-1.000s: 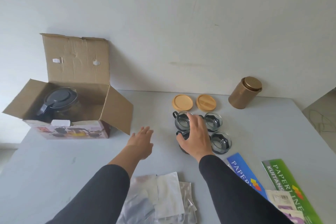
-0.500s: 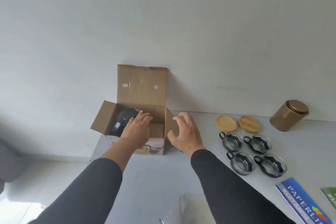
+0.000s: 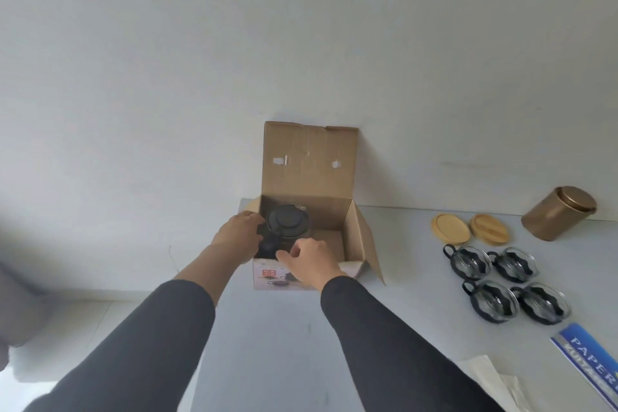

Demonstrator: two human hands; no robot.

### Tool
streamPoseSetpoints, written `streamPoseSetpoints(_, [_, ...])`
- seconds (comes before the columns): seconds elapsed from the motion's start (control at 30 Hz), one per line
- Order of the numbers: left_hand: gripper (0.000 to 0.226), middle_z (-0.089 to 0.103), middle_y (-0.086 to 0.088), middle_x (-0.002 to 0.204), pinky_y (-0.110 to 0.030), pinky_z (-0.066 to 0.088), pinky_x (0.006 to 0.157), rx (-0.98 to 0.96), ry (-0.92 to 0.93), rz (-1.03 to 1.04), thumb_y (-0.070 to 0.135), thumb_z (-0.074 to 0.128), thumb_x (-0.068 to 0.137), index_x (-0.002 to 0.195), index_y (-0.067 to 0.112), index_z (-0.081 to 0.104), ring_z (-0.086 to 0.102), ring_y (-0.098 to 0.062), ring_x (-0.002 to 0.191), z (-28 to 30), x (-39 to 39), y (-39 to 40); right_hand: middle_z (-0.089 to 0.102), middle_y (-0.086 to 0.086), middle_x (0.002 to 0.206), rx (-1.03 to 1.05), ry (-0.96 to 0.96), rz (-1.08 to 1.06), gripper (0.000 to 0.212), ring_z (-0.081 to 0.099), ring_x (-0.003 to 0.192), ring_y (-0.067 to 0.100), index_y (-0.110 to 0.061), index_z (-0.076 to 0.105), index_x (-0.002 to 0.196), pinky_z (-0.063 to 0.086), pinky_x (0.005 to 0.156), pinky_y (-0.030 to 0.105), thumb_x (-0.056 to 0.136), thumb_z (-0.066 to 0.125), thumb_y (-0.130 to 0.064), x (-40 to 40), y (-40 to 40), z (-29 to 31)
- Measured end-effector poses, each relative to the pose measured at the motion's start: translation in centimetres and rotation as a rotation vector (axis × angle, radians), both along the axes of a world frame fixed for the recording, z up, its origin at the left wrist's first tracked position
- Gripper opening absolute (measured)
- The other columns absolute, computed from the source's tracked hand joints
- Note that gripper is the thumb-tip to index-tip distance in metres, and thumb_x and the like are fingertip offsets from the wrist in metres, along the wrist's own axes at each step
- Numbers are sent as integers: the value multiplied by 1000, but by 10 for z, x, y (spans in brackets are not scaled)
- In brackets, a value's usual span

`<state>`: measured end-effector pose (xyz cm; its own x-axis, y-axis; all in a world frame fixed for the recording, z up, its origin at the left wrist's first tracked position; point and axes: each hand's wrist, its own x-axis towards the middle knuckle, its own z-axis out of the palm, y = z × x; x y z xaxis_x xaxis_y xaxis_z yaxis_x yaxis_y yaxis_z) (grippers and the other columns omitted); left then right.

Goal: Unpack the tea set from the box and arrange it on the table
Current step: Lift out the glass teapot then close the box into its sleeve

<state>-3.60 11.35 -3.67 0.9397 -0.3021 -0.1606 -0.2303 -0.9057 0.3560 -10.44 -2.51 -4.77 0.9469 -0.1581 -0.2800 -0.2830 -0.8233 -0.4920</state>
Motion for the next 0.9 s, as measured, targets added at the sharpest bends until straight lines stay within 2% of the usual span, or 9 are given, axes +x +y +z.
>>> streamPoseSetpoints(0.13, [36,52,-2,137,-31,44,99,-58,14,30,15,56,93,129,19,56,54,-23,119,0,3,3,63,4,84,-11,110,-123,57,59,90,25,-14,62,80,41,88,40,88,37,-64,11,17,-8])
streamPoseSetpoints(0.27, [33,56,-7,133,-32,50,91,-197,90,116,14,55,93,124,23,61,59,-26,110,-1,3,8,66,6,107,125,152,-268,56,57,106,28,-11,65,105,36,101,43,88,41,-59,25,32,-5])
streamPoseSetpoints(0.33, [32,58,-7,130,-31,51,87,-269,123,157,15,56,93,123,25,62,60,-27,107,-2,3,11,64,7,115,182,142,-315,50,56,109,29,-9,62,112,39,100,41,90,46,-51,29,38,-6])
streamPoseSetpoints(0.4, [31,59,-2,131,-30,47,90,-337,140,180,17,59,92,121,26,63,58,-24,113,-5,2,14,59,9,121,252,144,-362,47,56,112,29,-8,58,118,44,93,33,91,49,-45,32,42,-6])
streamPoseSetpoints(0.47, [30,60,1,131,-29,44,95,-383,148,189,19,60,91,119,26,64,54,-21,120,-8,2,16,56,9,115,300,174,-407,48,56,110,28,-8,55,123,45,90,32,92,49,-44,35,44,-7])
streamPoseSetpoints(0.53, [29,60,2,130,-29,43,96,-406,155,199,22,61,90,119,26,64,54,-20,121,-9,2,17,57,5,106,333,220,-436,51,57,104,25,-11,56,121,46,91,33,90,46,-50,38,49,-5])
streamPoseSetpoints(0.6, [29,61,3,129,-28,43,94,-418,158,205,24,62,90,119,26,64,54,-20,121,-9,2,17,60,6,110,339,250,-447,55,56,106,27,-12,57,116,43,98,41,88,42,-57,41,54,-6])
streamPoseSetpoints(0.73, [28,60,3,130,-29,44,94,-424,151,211,26,60,91,119,27,63,54,-21,120,-11,0,16,59,4,104,348,234,-494,50,56,106,29,-12,57,105,41,100,46,85,46,-57,43,59,-12])
streamPoseSetpoints(0.9, [29,59,2,131,-25,44,83,-434,169,239,21,59,92,119,29,63,55,-22,119,-16,2,16,57,3,110,473,148,-608,54,55,108,28,-11,52,122,43,101,43,88,48,-53,40,54,-6])
